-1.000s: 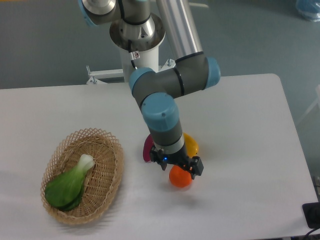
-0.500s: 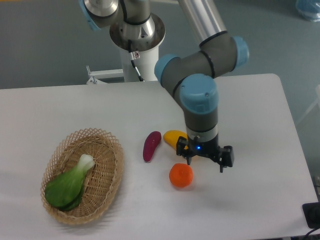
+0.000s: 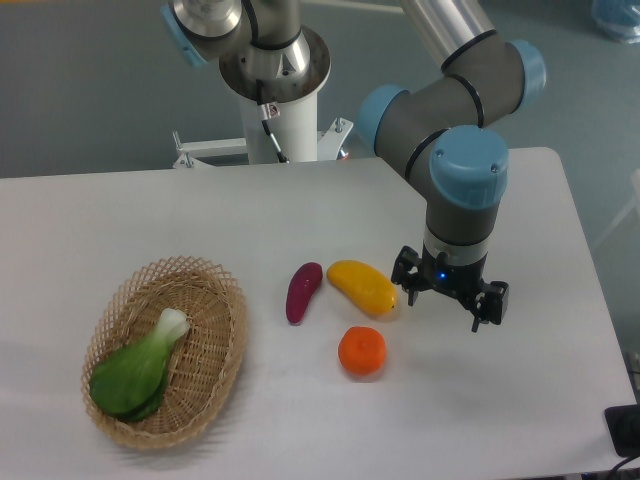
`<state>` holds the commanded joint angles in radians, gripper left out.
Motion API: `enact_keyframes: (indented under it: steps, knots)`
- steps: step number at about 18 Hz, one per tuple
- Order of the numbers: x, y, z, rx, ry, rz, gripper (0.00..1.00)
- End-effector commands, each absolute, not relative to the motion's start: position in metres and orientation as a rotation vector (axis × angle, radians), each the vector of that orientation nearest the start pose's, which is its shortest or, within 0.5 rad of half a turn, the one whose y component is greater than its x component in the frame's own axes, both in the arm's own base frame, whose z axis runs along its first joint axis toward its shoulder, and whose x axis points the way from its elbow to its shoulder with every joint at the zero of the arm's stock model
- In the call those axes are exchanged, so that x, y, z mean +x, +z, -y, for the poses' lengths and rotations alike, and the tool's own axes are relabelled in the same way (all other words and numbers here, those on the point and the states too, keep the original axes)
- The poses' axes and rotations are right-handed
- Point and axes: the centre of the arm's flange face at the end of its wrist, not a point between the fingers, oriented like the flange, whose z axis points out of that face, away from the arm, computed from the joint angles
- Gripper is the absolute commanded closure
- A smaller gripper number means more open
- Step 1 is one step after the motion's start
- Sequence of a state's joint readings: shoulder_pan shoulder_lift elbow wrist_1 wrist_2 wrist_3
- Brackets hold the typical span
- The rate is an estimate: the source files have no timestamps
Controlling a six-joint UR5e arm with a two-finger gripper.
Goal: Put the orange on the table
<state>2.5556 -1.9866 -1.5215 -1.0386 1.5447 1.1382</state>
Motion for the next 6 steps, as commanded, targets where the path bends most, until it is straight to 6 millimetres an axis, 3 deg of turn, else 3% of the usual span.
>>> enact_keyframes:
  steps: [6]
  knots:
    - [-0.4593, 0.3254, -0.4680, -3.019, 0.209, -0.245, 0.00]
